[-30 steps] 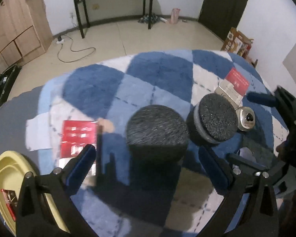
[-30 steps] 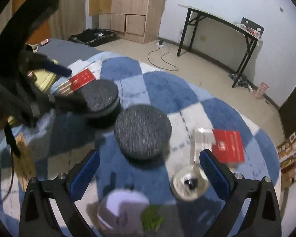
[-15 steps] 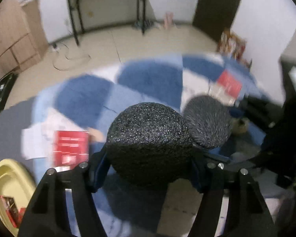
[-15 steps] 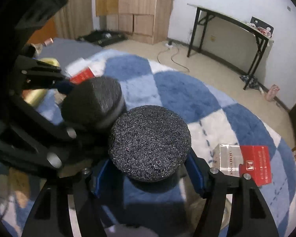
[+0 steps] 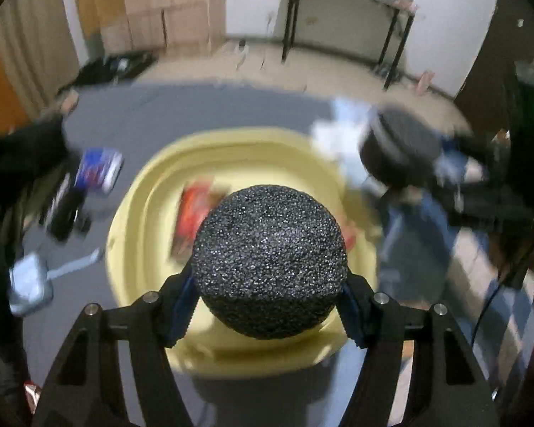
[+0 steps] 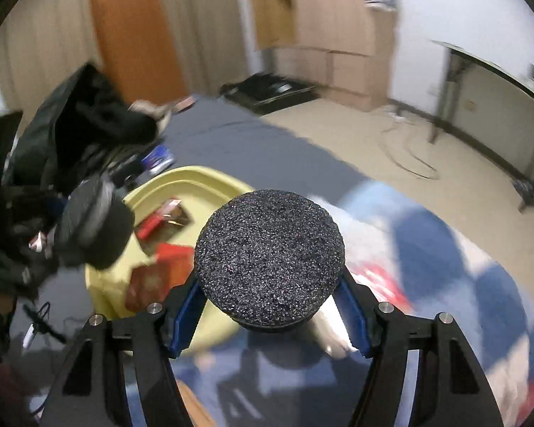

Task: Organize rigid objects
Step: 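Grasp black foam pucks with both tools and place them in the tray, then grasp a red-and-white box with the left tool while the right tool grasps a Hongqiqu box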

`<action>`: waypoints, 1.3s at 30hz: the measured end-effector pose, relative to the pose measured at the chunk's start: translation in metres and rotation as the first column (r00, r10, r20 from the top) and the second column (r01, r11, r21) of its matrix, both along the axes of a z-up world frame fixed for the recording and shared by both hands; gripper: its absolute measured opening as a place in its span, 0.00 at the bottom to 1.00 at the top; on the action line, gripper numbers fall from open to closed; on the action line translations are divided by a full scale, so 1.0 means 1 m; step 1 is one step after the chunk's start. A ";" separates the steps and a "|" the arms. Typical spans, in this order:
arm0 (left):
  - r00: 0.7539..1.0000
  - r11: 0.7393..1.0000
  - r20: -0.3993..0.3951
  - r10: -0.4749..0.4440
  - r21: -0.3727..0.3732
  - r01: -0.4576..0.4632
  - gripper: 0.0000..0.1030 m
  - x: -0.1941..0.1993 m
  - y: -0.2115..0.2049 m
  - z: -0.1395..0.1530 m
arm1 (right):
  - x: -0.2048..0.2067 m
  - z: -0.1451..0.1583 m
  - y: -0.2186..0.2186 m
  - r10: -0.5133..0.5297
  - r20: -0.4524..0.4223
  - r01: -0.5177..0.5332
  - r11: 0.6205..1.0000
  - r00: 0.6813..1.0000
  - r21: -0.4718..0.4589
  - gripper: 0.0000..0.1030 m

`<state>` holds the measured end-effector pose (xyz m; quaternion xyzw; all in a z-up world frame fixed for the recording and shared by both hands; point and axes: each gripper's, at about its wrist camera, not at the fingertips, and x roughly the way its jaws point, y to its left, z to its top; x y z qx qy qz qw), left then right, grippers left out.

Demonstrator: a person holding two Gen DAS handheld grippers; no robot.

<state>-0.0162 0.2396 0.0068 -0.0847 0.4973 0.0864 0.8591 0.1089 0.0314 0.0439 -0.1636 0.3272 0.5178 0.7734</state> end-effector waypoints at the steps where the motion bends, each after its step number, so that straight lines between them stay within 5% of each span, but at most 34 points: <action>1: 1.000 1.000 -0.013 -0.013 0.010 0.013 0.67 -0.004 0.007 -0.008 | -0.002 -0.003 0.020 0.016 -0.011 -0.016 1.000 1.000 -0.018 0.65; 8: 0.996 0.999 -0.083 0.015 -0.044 -0.019 0.67 -0.007 0.043 -0.053 | 0.015 -0.040 0.119 0.004 -0.061 -0.014 0.987 0.998 -0.161 0.65; 13: 0.991 0.999 -0.132 0.014 -0.042 -0.020 0.68 0.005 0.049 -0.077 | 0.029 -0.058 0.145 -0.027 -0.092 0.006 0.975 0.995 -0.221 0.66; 16: 0.994 0.996 -0.103 0.039 -0.079 -0.048 0.71 0.001 0.052 -0.074 | 0.023 -0.058 0.146 -0.007 -0.092 -0.013 0.978 0.996 -0.208 0.81; 18: 0.997 0.994 -0.057 0.054 -0.095 -0.059 0.91 -0.009 0.052 -0.059 | 0.021 -0.043 0.133 -0.029 -0.080 0.019 0.992 0.996 -0.127 1.00; 21: 0.998 0.996 0.066 0.005 -0.092 0.002 0.99 -0.014 0.040 -0.024 | 0.033 -0.013 0.085 -0.159 -0.086 0.159 0.987 0.983 -0.009 1.00; 25: 0.985 0.988 0.127 -0.121 -0.085 0.132 1.00 0.011 -0.002 0.015 | 0.060 0.008 -0.014 -0.350 -0.126 0.360 0.930 0.928 0.073 1.00; 28: 0.969 0.966 0.128 -0.213 -0.120 0.229 1.00 0.051 -0.044 0.028 | 0.083 0.005 -0.088 -0.454 -0.008 0.454 0.891 0.891 -0.003 1.00; 31: 0.948 0.949 0.109 -0.299 -0.073 0.307 1.00 0.097 -0.100 0.026 | 0.112 -0.011 -0.159 -0.523 0.077 0.528 0.838 0.849 -0.138 0.99; 34: 0.937 0.938 0.062 -0.343 -0.034 0.346 1.00 0.130 -0.140 0.017 | 0.137 -0.025 -0.223 -0.572 0.078 0.575 0.794 0.816 -0.194 1.00; 39: 0.928 0.928 0.015 -0.372 -0.004 0.372 1.00 0.161 -0.177 -0.008 | 0.159 -0.046 -0.278 -0.581 0.071 0.578 0.776 0.811 -0.254 1.00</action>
